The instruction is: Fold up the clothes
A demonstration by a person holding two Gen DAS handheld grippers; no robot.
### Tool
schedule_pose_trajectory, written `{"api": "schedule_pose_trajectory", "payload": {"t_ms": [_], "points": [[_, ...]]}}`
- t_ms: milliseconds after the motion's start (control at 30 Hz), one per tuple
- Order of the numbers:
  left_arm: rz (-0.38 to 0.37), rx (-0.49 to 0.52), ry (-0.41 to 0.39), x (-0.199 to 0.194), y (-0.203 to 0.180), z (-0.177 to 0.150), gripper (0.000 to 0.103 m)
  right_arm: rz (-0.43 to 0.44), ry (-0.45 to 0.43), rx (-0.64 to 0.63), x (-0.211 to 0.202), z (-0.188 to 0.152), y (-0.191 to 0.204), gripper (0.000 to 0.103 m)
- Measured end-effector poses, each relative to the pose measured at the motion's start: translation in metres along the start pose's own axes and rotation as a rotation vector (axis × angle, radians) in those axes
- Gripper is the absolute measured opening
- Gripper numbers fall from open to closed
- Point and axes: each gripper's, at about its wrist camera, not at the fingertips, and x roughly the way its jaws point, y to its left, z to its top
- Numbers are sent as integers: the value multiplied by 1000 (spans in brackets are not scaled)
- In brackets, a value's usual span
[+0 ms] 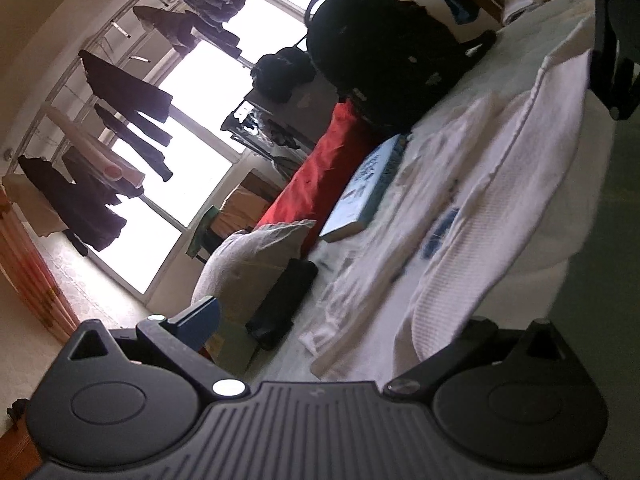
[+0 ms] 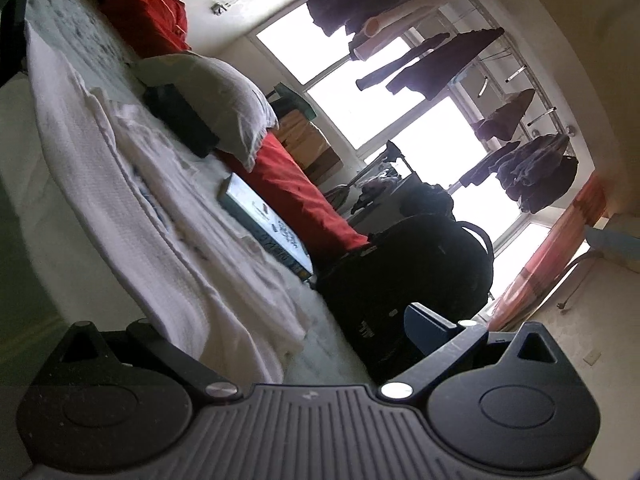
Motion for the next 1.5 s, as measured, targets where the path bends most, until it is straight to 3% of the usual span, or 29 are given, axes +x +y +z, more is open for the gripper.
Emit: {"api": "schedule_pose_trajectory", "payload": {"t_ms": [633,967,1133,1333,1500], "points": [[52,9,5,118,12,19,103,-58,15,22,114,17,-11,103],[50,-39,37,178,21,21,103,-61,12,11,177,30,-13,103],[16,-46,59,205,18,17,103,-28,36,13,208,31,-9,103],[-59,-25,110,234,-2,7,103,69,133,43,242,16,4,103],[-109,-59,143,228,6,3,102,165,186,95,235,9,-7,103]]}}
